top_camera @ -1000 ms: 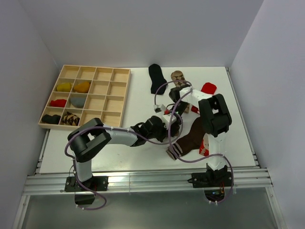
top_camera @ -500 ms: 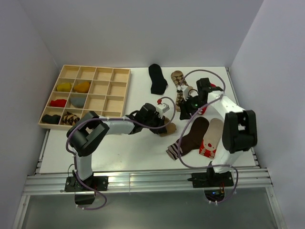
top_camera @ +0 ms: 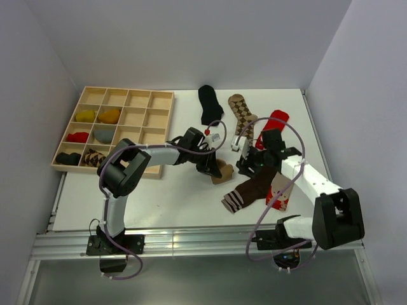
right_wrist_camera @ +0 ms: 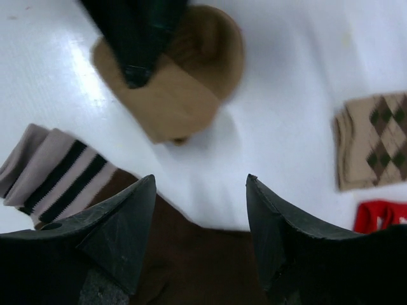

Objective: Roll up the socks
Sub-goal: Roll the sock at the center of the board.

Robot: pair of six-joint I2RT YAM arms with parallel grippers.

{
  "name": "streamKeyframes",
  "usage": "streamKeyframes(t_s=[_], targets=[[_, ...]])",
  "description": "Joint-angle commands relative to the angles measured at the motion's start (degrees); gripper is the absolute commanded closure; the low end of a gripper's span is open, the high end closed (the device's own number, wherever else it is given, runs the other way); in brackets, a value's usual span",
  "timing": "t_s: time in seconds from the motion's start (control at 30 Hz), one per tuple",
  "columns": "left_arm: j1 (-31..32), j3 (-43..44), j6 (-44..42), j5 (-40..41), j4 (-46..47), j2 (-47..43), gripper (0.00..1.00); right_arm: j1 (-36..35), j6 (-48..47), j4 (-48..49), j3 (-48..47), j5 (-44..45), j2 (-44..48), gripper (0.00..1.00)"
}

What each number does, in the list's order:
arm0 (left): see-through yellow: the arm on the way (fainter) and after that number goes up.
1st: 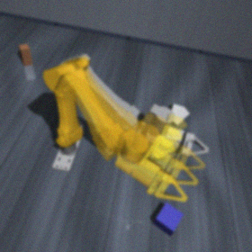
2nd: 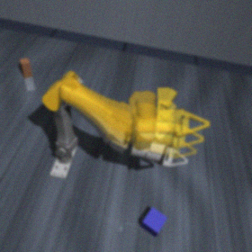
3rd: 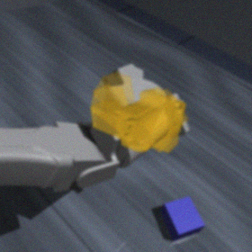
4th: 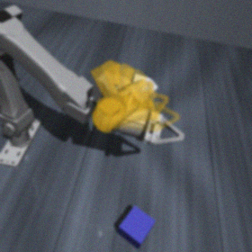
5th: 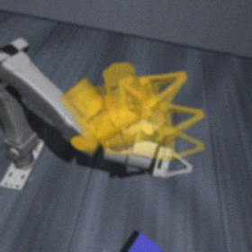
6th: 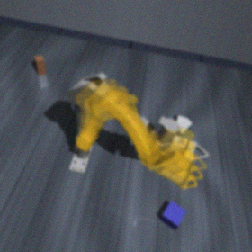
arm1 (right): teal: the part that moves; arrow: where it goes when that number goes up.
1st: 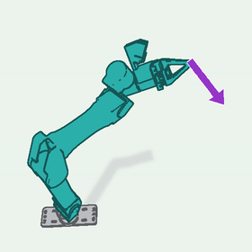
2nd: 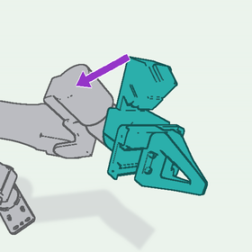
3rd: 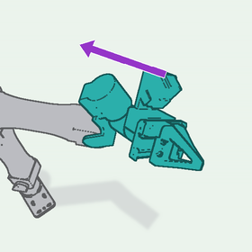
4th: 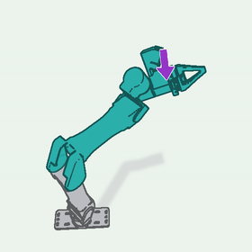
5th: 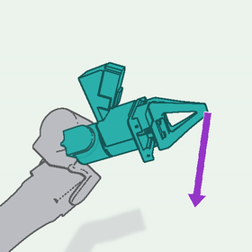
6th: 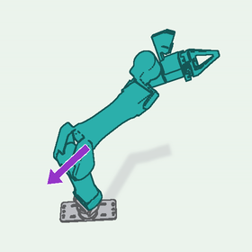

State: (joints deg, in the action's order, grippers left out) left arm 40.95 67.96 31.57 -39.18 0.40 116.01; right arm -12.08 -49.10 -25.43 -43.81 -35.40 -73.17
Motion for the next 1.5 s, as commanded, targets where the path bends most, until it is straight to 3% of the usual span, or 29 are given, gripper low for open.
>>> streamKeyframes(t_s=[0.0, 0.4, 0.8, 0.9, 1.0, 1.03, 1.1, 1.27, 1.47], targets=[[0.18, 1.9, 2.09, -2.57, -10.86, 4.05, 1.0, -4.87, -4.16, 5.46, 3.72, 2.52, 4.6, 0.34], [-1.31, 3.93, 4.2, -4.15, -12.62, 5.72, 0.99, -19.82, -5.04, 11.97, 8.83, 11.92, 3.91, 0.31], [-2.01, 5.42, 4.02, -7.4, -12.45, 6.87, 0.92, -22.64, -6.27, 16.37, 7.78, 18.43, -7.34, 0.33], [-2.01, 5.43, 3.76, -9.24, -11.66, 6.69, 0.87, -22.73, -5.92, 16.03, 7.17, 18.52, -9.27, 0.38], [-2.01, 4.29, 4.37, -9.86, -9.99, 6.08, 0.79, -22.73, -4.78, 14.54, 4.97, 19.31, -11.99, 0.58], [-2.01, 4.02, 4.72, -10.13, -9.55, 5.73, 0.75, -22.73, -4.17, 13.49, 3.05, 18.7, -13.22, 0.72], [-2.01, 2.8, 5.51, -10.48, -7.44, 5.02, 0.7, -22.47, -4.33, 10.32, 1.11, 18.44, -14.19, 0.75], [-2.28, -0.8, 3.76, -1.09, -6.65, 0.2, 0.62, -21.77, -5.83, 0.33, -3.2, 16.16, -16.04, 0.78], [-2.63, -9.84, 3.94, 14.9, 2.66, -12.1, 0.58, -19.48, -7.06, -7.34, -7.34, 13.51, -17.89, 0.79]])
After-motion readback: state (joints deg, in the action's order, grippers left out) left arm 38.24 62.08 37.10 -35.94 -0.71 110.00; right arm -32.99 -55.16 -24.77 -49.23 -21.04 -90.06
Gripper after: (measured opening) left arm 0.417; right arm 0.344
